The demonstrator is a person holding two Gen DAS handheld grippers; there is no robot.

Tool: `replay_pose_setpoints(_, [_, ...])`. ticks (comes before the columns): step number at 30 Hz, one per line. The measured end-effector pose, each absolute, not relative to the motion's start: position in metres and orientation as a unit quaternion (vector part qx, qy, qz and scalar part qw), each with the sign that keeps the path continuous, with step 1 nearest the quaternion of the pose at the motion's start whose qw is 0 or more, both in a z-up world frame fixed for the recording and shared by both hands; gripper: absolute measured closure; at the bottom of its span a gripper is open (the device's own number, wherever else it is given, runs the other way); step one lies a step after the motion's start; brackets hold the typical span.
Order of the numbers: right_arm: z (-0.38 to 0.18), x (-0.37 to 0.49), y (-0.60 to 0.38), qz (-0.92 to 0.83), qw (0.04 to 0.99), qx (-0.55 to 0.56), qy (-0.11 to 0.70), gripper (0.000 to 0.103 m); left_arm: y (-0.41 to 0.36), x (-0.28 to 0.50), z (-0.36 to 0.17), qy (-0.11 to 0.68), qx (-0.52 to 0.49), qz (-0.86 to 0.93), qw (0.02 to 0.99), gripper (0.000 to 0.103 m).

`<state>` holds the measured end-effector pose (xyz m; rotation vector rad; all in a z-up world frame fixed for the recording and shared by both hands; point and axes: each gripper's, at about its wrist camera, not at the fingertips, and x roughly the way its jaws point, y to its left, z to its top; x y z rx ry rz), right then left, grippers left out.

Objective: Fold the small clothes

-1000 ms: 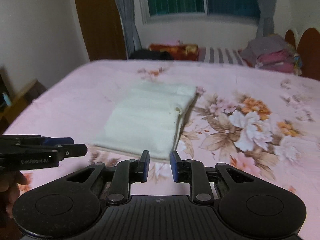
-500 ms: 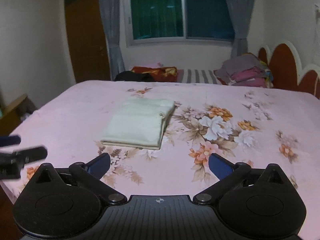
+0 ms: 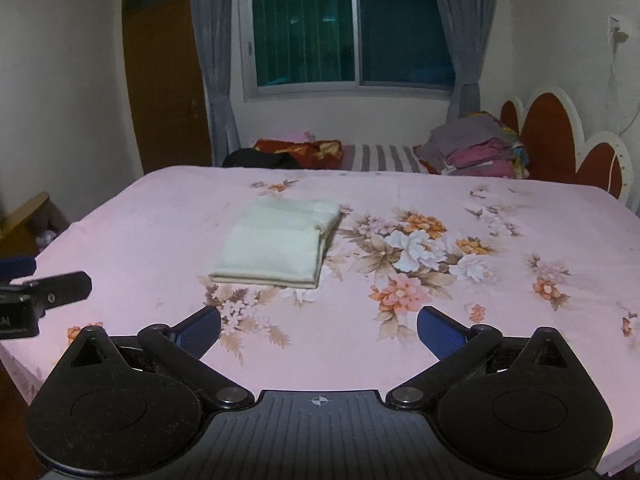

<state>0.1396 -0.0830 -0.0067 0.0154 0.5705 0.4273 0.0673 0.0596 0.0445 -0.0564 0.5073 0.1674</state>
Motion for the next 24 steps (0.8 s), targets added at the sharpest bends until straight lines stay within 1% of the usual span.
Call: replay_pose_setpoints(24, [0.013,0.123,-0.092,0.201,0.943,0.010,0.266,0.000,0.053,0.063,0.047,0.239,-0.026,0.074,0.968,0.000])
